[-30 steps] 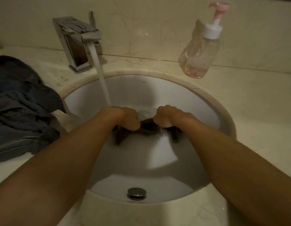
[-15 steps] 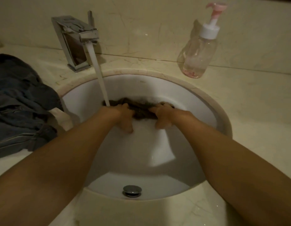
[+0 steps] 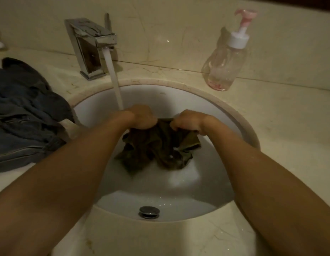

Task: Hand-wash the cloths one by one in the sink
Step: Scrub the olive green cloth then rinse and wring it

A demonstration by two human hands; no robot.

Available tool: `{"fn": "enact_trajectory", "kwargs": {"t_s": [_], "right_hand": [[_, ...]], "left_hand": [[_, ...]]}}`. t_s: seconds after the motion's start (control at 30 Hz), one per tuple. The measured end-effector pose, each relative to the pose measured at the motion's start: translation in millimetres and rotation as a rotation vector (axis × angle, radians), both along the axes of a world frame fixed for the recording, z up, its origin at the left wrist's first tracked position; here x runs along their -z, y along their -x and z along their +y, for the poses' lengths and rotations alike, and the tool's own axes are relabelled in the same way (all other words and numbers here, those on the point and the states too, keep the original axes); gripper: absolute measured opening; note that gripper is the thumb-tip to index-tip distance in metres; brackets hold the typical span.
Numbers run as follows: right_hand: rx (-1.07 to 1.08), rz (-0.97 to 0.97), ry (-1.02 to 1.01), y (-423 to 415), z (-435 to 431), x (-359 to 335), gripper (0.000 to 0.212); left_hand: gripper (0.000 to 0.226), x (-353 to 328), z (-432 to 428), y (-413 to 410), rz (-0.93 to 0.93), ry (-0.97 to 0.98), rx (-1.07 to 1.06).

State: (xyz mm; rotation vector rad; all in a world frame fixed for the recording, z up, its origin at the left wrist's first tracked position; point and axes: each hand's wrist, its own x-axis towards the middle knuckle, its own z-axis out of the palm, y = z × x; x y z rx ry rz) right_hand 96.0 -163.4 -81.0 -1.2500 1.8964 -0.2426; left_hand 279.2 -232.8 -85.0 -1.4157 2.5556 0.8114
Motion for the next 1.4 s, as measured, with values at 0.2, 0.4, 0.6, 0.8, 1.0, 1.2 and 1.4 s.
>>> {"fn": "enact_trajectory", "kwargs": {"t_s": [0.2,0.4,0.6,0.8,1.0,1.2,1.4], "right_hand": [[-0.276,0.304,0.344,-13.1,3.4,6.0,0.031],[-0.484,0.577,0.037,-11.7,2.0,44.9,0.081],[-0.234,0.307,0.082,-24.0,2.3,28.6,0.03],[-0.152,0.273,0.108,-12.7,-1.3,16.0,0.035],[-0.475,0.268,0.09,-24.5,-3.6,22.0,0.054],[-0.518,0.611,0.099,-17.8,-1.5,47.9,0.071],[-0.215,0.176,0.101,-27.6,2.4,30.9,0.023]], "left_hand": [[0.019,1.2,1.4,-0.3,0.028,0.298,0.055],[0.084,27.3,11.1,9.4,-0.538,0.029,0.256],[0.018,16.2,9.0,15.9,-0.22,0.064,0.15],[0.026,21.0,-8.6,5.5,-0.107,0.107,0.019],[0.019,17.6,-4.7,6.6,0.015,0.243,0.094],[0.097,33.2,-2.0,2.6,-0.564,0.08,0.186],[0.031,26.4,-6.2,2.5,-0.234,0.046,0.075]]}}
